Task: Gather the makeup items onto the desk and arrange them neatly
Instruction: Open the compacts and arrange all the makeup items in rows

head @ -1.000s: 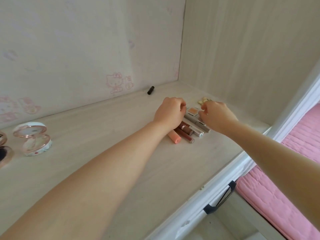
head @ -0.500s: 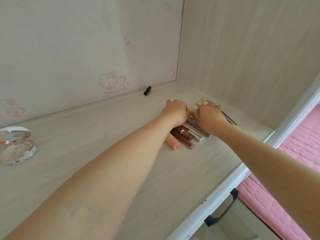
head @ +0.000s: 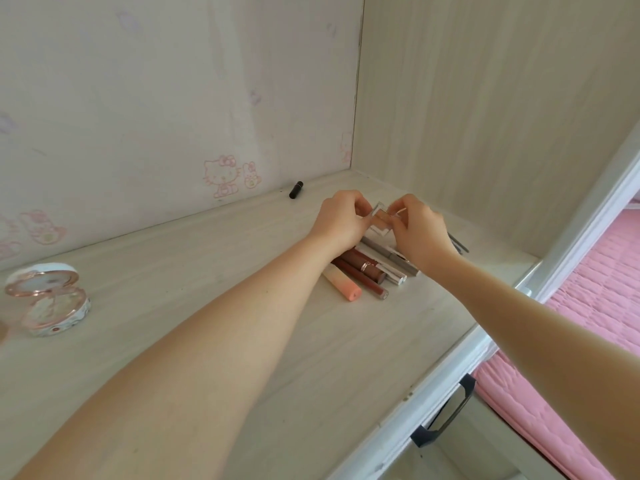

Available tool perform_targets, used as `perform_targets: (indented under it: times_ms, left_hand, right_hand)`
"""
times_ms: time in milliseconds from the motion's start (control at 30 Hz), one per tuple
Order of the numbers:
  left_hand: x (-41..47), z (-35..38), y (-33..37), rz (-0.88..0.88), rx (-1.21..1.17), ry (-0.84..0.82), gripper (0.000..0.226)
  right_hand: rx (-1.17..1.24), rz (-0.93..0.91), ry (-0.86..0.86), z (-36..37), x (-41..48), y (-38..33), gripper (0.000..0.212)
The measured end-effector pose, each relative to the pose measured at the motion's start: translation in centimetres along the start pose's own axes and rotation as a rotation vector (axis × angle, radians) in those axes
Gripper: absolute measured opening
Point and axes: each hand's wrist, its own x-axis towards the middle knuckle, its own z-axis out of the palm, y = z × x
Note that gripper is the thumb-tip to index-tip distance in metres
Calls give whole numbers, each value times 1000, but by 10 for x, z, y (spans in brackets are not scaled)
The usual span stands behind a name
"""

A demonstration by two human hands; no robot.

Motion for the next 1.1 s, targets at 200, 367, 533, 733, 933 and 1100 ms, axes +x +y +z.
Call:
perform_targets:
  times_ms: [200, 367, 533, 733, 933, 1100]
  left_hand:
    - [-38, -34, 12, -23, -178, 50, 10]
    - [-90, -65, 21, -67, -404, 37, 16]
    - [-148, -97, 29, -180, -616, 5, 30]
    - [-217, -132, 13, -324, -842, -66, 47]
    - [-270, -159, -6, -390, -926, 0, 27]
    - [-308, -176, -23, -432, -945, 62, 27]
  right_hand:
    - [134, -56, 13, -17, -21, -31, 7]
    - [194, -122, 9, -28, -57, -64, 14]
    - [211, -193, -44, -37, -101, -97, 17]
    - [195, -308, -190, -37, -157, -130, 23]
    - [120, -431, -310, -29, -204, -161, 50]
    - [28, -531, -294, -10, -233, -185, 48]
